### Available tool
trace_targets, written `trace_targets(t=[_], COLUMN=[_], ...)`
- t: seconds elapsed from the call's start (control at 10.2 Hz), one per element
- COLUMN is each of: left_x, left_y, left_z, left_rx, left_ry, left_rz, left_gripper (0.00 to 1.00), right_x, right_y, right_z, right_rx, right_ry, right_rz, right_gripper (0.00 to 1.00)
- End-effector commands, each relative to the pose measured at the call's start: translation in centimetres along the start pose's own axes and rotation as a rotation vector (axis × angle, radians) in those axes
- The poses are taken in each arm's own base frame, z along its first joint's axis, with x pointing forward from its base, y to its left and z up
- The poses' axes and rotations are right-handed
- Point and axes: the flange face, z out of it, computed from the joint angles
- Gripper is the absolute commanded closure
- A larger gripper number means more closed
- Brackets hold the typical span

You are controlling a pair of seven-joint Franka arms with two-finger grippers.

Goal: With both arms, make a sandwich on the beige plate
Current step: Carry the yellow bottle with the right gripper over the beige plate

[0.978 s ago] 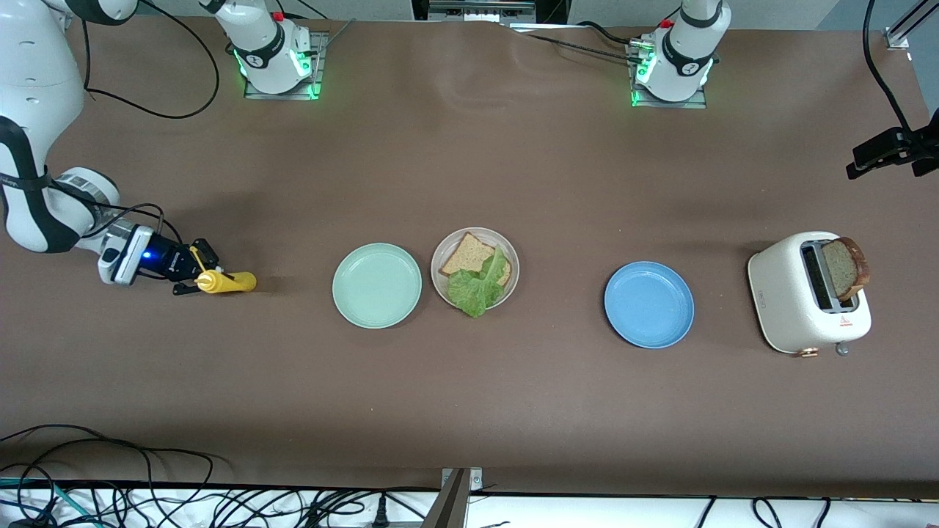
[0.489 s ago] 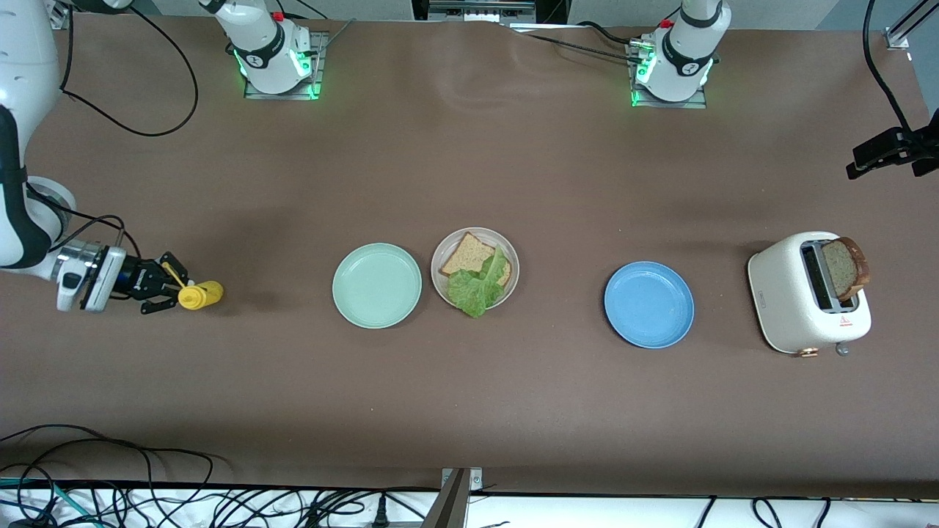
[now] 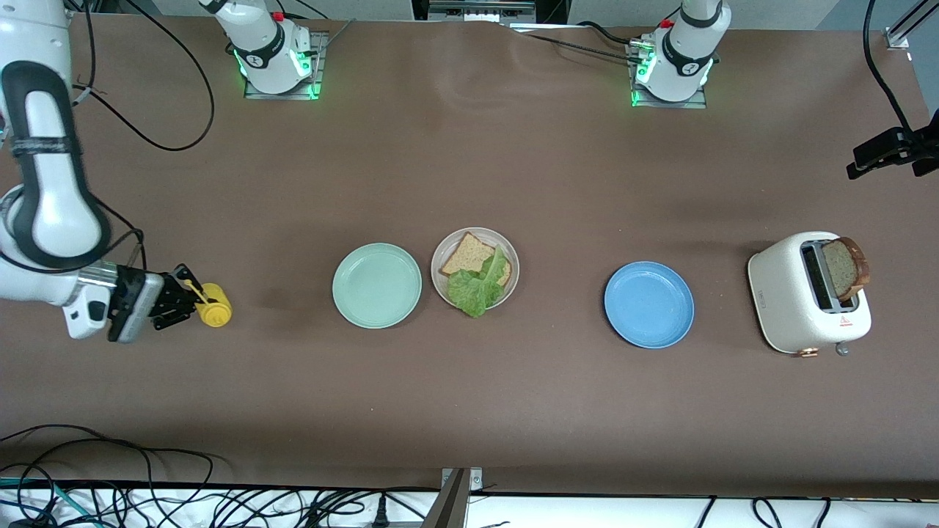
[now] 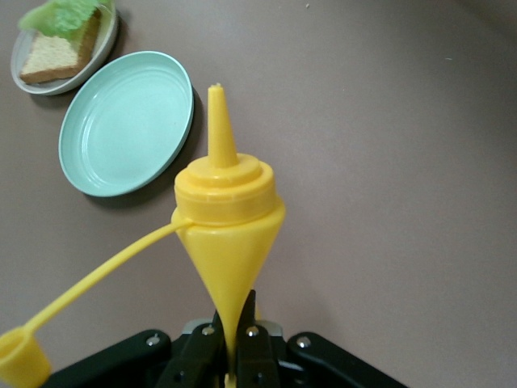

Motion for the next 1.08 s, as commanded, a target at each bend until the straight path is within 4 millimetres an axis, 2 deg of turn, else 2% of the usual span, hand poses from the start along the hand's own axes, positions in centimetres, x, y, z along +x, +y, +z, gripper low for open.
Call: trace_targets(t=[0.0,0.2,0.49,0.68,0.98], left_x=[0.0,0.1,0.0,0.0,0.0], left_y=[-1.1,-0.9,-0.8,-0.8,-0.4], left_z=[-0.6,-0.5,-0.6,-0.6,-0.6], left_rx=[0.024,0.024,0.023,0.023,0.025], left_ry=[-0.004,-0.005,-0.003,-0.005,-0.005], left_rz=[-0.014,-0.013,-0.011,-0.011,-0.004], left_gripper=[0.00,0.00,0.00,0.00,0.00], right_x=[5.4,10.5,15.8,20.1,23.0], right_y=[-2.5,-6.0,-11.4,-16.6,-23.7], right_z=[-0.1,1.0,3.8,6.2,10.6], right_rx=[-0.049,-0.117,-0.235,-0.298,-0.472], right_ry=[-0.087,-0.199,-0.343,-0.435,-0.653], right_rz=[0.037,0.060,0.060,0.027,0.002], right_gripper=[1.00,1.00,1.00,1.00,1.00])
